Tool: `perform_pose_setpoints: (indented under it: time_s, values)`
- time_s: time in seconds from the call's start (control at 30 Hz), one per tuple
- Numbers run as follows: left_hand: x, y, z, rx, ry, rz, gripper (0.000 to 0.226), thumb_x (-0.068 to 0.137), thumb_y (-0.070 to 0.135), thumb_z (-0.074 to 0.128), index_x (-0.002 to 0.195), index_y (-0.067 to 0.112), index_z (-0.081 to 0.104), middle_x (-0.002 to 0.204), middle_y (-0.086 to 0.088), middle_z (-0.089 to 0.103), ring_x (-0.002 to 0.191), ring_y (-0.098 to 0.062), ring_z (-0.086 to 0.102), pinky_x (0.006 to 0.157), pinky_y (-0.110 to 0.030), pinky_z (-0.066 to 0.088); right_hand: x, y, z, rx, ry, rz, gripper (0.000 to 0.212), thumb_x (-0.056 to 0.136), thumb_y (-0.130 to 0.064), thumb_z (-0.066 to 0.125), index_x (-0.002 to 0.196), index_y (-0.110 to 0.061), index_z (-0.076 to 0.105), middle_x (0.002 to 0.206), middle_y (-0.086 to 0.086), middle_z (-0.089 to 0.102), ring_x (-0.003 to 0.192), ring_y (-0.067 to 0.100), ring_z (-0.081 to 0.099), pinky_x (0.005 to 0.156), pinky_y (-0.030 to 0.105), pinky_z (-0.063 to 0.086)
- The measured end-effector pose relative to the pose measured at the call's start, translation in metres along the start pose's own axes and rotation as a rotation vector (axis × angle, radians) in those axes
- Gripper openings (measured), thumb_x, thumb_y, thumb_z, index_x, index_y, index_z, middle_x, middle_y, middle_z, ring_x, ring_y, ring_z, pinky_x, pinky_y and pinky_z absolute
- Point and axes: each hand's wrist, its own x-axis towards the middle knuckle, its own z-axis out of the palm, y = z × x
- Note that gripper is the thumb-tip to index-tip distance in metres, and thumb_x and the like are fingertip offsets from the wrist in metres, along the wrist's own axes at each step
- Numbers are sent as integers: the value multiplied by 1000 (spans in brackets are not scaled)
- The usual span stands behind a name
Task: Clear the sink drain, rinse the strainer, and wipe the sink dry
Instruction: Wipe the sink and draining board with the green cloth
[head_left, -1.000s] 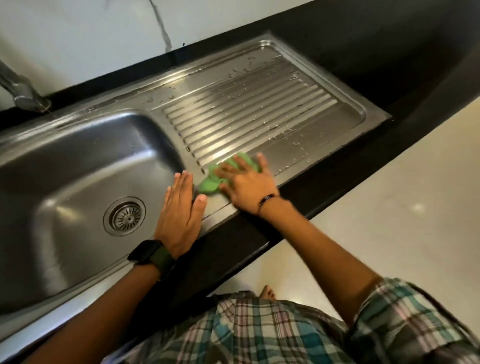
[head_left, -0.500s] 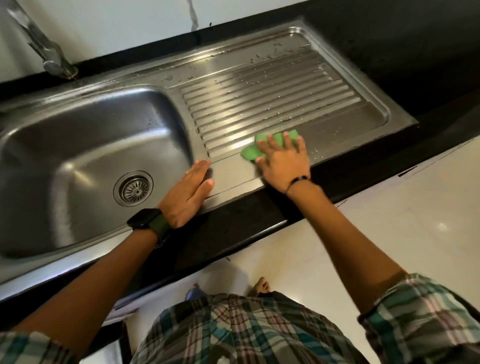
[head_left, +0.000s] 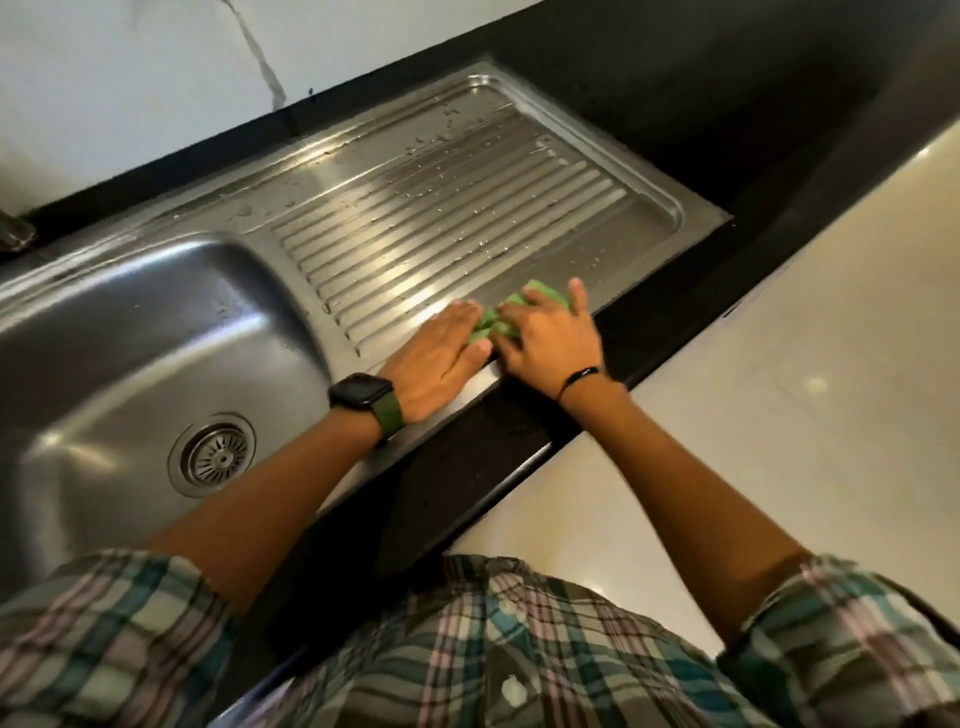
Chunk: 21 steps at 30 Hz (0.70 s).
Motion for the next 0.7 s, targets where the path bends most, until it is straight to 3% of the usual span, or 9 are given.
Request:
perform_pose_setpoints:
  time_s: [0.13, 0.27, 0.4, 0.53, 0.7]
  values:
    - [24, -3, 4, 107, -14, 49, 56, 99, 35, 24, 146, 7, 12, 157, -10, 10, 146, -18, 4, 117, -30, 0, 25, 52, -16, -62, 19, 277, 38, 94, -37, 40, 125, -20, 52, 133, 9, 53, 134, 22, 35, 115, 54, 0]
    - [29, -15, 6, 78, 93, 69, 63, 93, 40, 18, 147, 8, 11, 157, -9, 9, 146, -18, 2, 116, -30, -1, 35, 34, -16, -29, 48, 463, 37, 95, -34, 39, 121, -14, 54, 129, 13, 55, 131, 28, 38, 117, 47, 7]
    - [43, -17, 6, -59, 156, 122, 63, 91, 39, 18, 146, 10, 15, 157, -8, 12, 145, -15, 3, 115, -27, -1, 4, -35, 7, -74, 76, 394, 43, 93, -35, 36, 130, -16, 46, 133, 13, 51, 131, 29, 36, 115, 45, 16]
    - [58, -21, 5, -123, 110, 270, 62, 90, 36, 22, 146, 11, 16, 156, -7, 13, 145, -13, 2, 119, -32, 1, -18, -67, 21, -25, 28, 366, 52, 94, -38, 33, 143, -22, 28, 151, 1, 33, 143, 24, 16, 116, 49, -4]
    - [57, -27, 9, -268, 174, 226, 71, 86, 49, 12, 144, 9, 24, 155, -8, 20, 140, -6, 4, 119, -37, 10, 10, -21, 21, -53, 25, 517, 49, 96, -42, 29, 143, -33, 21, 155, -7, 20, 145, 17, 10, 110, 56, -12]
